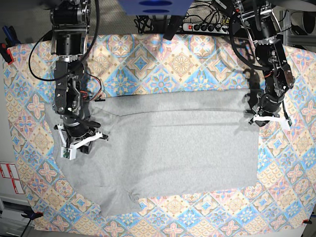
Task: Fold the T-shirt properly
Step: 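Lift the hem with both grippers and pull it across the shirt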
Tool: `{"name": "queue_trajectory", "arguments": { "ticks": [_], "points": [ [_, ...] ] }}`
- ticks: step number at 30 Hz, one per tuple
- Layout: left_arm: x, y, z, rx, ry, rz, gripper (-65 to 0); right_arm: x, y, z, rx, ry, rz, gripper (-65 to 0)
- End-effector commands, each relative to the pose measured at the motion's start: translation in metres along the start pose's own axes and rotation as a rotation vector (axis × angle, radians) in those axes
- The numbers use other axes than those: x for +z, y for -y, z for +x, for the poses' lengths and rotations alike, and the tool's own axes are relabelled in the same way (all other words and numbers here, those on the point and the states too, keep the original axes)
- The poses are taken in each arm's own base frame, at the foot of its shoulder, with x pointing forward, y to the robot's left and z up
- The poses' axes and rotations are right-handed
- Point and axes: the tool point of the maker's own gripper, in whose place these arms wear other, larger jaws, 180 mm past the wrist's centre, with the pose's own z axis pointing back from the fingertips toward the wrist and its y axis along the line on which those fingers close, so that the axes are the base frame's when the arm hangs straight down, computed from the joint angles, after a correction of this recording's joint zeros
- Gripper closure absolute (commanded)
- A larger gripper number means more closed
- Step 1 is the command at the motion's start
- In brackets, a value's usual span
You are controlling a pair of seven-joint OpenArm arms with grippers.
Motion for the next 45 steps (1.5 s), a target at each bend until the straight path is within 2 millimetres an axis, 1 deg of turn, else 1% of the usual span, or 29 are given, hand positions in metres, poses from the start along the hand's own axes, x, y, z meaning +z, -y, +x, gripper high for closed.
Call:
{"name": "queue_trajectory", "arguments": {
  "ticks": [1,2,4,6,7,9,10,11,12,13,14,15,17,19,22,25,27,29,31,33,34,37,42,44,45],
  "points": [
    [0.002,0.005,0.019,-0.008,0.053,-0.017,0.0,-0.001,-0.004,0.021,0.016,0.058,0.014,-4.6],
    [0.002,0.004,0.018,-0.007,0.051,-0.015,0.0,-0.001,-0.008,0.021,0.022,0.059,0.022,-7.2],
    [0.003,0.003,0.017,-0.004,0.049,-0.013,0.0,0.001,-0.008,0.019,0.026,0.056,0.024,-12.8],
    [0.003,0.003,0.017,-0.004,0.047,-0.013,-4.1,0.001,-0.007,0.019,0.024,0.057,0.022,-18.1],
    [0.003,0.002,0.016,-0.004,0.046,-0.011,-7.8,0.001,-0.007,0.018,0.024,0.055,0.022,-20.6],
    [0.003,0.002,0.015,-0.004,0.043,-0.01,-15.3,0.004,-0.005,0.007,0.025,0.034,0.017,-24.1],
    [0.003,0.001,0.014,-0.004,0.04,-0.009,-19.5,0.007,-0.005,0.006,0.026,0.037,0.018,-25.4],
    [0.004,-0.001,0.011,-0.002,0.034,-0.007,-23.1,0.011,-0.003,0.008,0.027,0.046,0.017,-26.3],
    [0.006,-0.003,0.008,-0.001,0.029,-0.005,-26.5,0.015,0.002,0.008,0.028,0.052,0.007,-26.5],
    [0.01,-0.001,0.011,-0.004,0.039,-0.014,-29.1,0.02,0.007,0.011,0.029,0.062,-0.004,-26.1],
    [0.015,0.0,0.009,-0.007,0.04,-0.021,-31.2,0.026,0.012,0.011,0.027,0.068,-0.013,-25.8],
    [0.023,0.0,0.005,-0.013,0.036,-0.03,-31.8,0.033,0.02,0.009,0.02,0.071,-0.032,-25.4],
    [0.039,0.007,0.002,-0.02,0.028,-0.063,-31.8,0.047,0.042,0.003,0.001,0.073,-0.082,-25.0],
    [0.051,0.009,-0.004,-0.021,0.018,-0.083,-31.8,0.057,0.058,-0.004,-0.012,0.066,-0.12,-25.0],
    [0.059,0.005,-0.018,0.01,-0.015,-0.095,-31.8,0.069,0.077,-0.021,-0.022,0.035,-0.164,-25.1],
    [0.063,-0.004,-0.031,0.018,-0.043,-0.079,-31.8,0.078,0.089,-0.036,-0.028,0.007,-0.194,-25.1],
    [0.065,-0.01,-0.038,0.021,-0.058,-0.066,-31.8,0.082,0.092,-0.043,-0.028,-0.008,-0.201,-25.1],
    [0.062,-0.02,-0.05,0.046,-0.088,-0.047,-31.8,0.084,0.093,-0.048,-0.027,-0.02,-0.203,-25.1],
    [0.057,-0.032,-0.061,0.085,-0.122,-0.024,-31.8,0.084,0.093,-0.048,-0.026,-0.02,-0.203,-25.1],
    [0.055,-0.047,-0.064,0.141,-0.127,0.003,-31.8,0.085,0.093,-0.051,-0.025,-0.024,-0.203,-25.1],
    [0.053,-0.049,-0.063,0.169,-0.129,0.004,-31.8,0.085,0.093,-0.051,-0.025,-0.024,-0.203,-25.1],
    [0.045,-0.059,-0.072,0.227,-0.152,0.022,-31.8,0.085,0.093,-0.051,-0.025,-0.027,-0.203,-25.1],
    [0.036,-0.057,-0.069,0.243,-0.145,0.021,-31.8,0.085,0.093,-0.051,-0.025,-0.025,-0.203,-25.1],
    [0.031,-0.05,-0.063,0.242,-0.135,0.005,-31.8,0.085,0.092,-0.051,-0.026,-0.026,-0.201,-25.1],
    [0.029,-0.049,-0.062,0.246,-0.135,0.004,-31.8,0.085,0.091,-0.051,-0.028,-0.026,-0.2,-25.1]
  ]
}}
